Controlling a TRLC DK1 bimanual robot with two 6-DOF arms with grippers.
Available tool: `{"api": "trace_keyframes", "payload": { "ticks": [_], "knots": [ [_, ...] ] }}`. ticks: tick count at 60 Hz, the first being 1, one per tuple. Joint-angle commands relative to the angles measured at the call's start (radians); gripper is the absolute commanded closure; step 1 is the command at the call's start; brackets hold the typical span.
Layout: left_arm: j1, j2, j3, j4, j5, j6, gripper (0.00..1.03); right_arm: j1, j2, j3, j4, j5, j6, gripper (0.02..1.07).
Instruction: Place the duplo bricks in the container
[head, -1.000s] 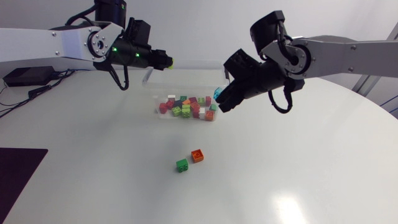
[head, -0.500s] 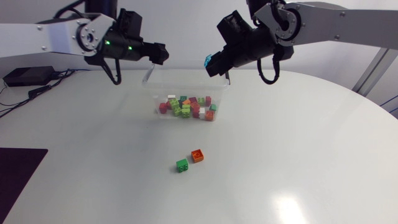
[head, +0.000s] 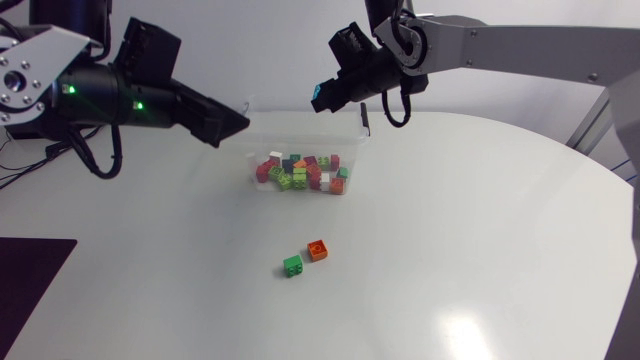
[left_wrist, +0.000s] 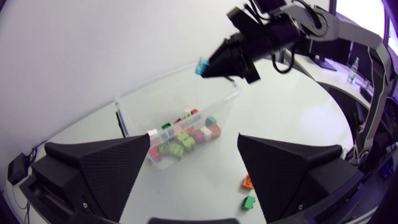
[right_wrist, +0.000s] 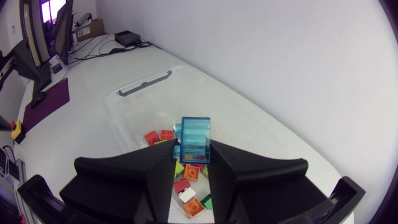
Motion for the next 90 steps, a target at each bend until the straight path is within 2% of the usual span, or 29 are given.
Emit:
{"api": "trace_keyframes", "payload": {
  "ticks": [1, 8, 12, 16, 20, 31, 39, 53, 57, 64, 70, 90],
  "knots": [
    [-0.015, -0.043, -0.063, -0.022, 0.032, 0.073, 0.05, -0.007, 0.07, 0.052, 0.015, 0.004, 0.025, 0.92],
    [-0.074, -0.056, -0.143, -0.059, 0.033, 0.16, 0.05, -0.01, 0.128, 0.1, 0.026, 0.033, 0.03, 0.87],
    [-0.111, -0.044, -0.181, -0.068, 0.033, 0.2, 0.06, -0.013, 0.154, 0.127, 0.022, 0.048, 0.031, 0.44],
    [-0.143, -0.023, -0.207, -0.071, 0.032, 0.228, 0.06, -0.014, 0.153, 0.129, 0.021, 0.051, 0.031, 0.17],
    [-0.183, 0.008, -0.219, -0.081, 0.03, 0.252, 0.06, -0.018, 0.124, 0.11, 0.021, 0.051, 0.028, 0.09],
    [-0.26, 0.097, -0.215, -0.094, -0.019, 0.279, 0.06, -0.041, -0.036, -0.006, 0.024, 0.05, 0.024, 0.09],
    [-0.317, 0.19, -0.19, -0.114, -0.114, 0.303, 0.07, -0.054, -0.199, -0.18, 0.024, 0.034, 0.004, 0.09],
    [-0.354, 0.338, -0.075, -0.214, -0.203, 0.322, 0.1, -0.1, -0.447, -0.491, 0.021, 0.005, -0.022, 0.09],
    [-0.369, 0.375, -0.051, -0.226, -0.22, 0.32, 0.1, -0.105, -0.484, -0.557, 0.012, 0.005, -0.022, 0.09],
    [-0.39, 0.453, 0.002, -0.265, -0.241, 0.312, 0.18, -0.108, -0.553, -0.654, -0.017, 0.007, -0.022, 0.09],
    [-0.404, 0.49, 0.015, -0.266, -0.26, 0.309, 0.18, -0.108, -0.591, -0.72, -0.03, 0.01, -0.018, 0.09],
    [-0.409, 0.606, 0.057, -0.266, -0.269, 0.289, 0.5, -0.057, -0.68, -0.899, -0.047, 0.027, -0.002, 0.1]
  ]
}}
